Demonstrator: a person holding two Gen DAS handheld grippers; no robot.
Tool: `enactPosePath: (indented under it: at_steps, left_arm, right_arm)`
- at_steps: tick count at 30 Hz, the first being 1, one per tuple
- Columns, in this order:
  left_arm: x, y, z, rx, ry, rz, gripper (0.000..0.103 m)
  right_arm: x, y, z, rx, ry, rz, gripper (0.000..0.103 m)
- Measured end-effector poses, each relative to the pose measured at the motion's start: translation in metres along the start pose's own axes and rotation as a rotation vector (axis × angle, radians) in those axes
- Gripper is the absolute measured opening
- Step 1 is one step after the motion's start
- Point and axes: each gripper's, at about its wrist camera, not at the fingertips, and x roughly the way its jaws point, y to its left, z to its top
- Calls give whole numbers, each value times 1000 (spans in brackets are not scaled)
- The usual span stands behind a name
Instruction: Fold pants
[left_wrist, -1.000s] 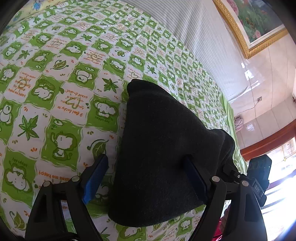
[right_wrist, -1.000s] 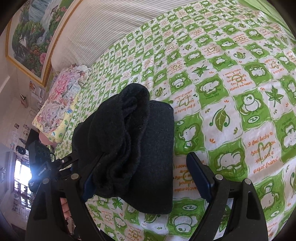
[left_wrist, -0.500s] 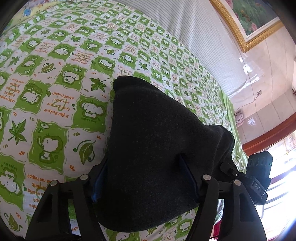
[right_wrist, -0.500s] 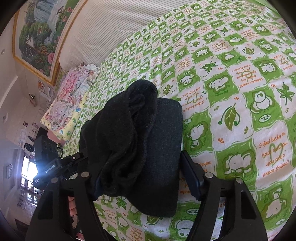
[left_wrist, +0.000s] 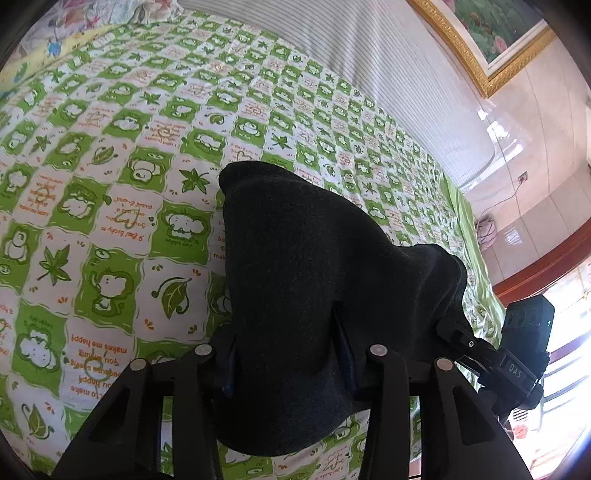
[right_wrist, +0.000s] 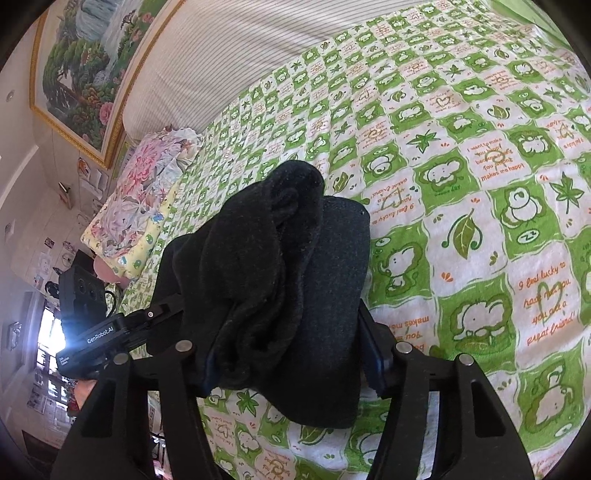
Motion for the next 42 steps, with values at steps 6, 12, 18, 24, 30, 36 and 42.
enactPosePath:
  at_steps: [6,12,18,24,30,36,42]
  left_arm:
    - [-18,-16,-3,70,-34,52,35]
    - [-38,-17,-3,73,-69,74,35]
    - [-58,-14,-3,78,-110,111,35]
    - [-70,-13,-2,85,-138,152,35]
    - [-78,-12,-3,89,-162,173,35]
    - [-83,-9,0,89,-183,194,35]
    - [-87,-7,4,93,-206,220,35]
  right_arm:
    - [-4,8,2,-13,-33,7,57]
    - [-8,18,4,-20,-50,47,54]
    - [-6,34,3,-48,-51,77,54]
    - [1,43,2,-54,-38,99,54]
    - [6,51,2,-66,-38,112,54]
    - [11,60,7,-87,-39,116,54]
    - [19,70,13,-111,-34,125,54]
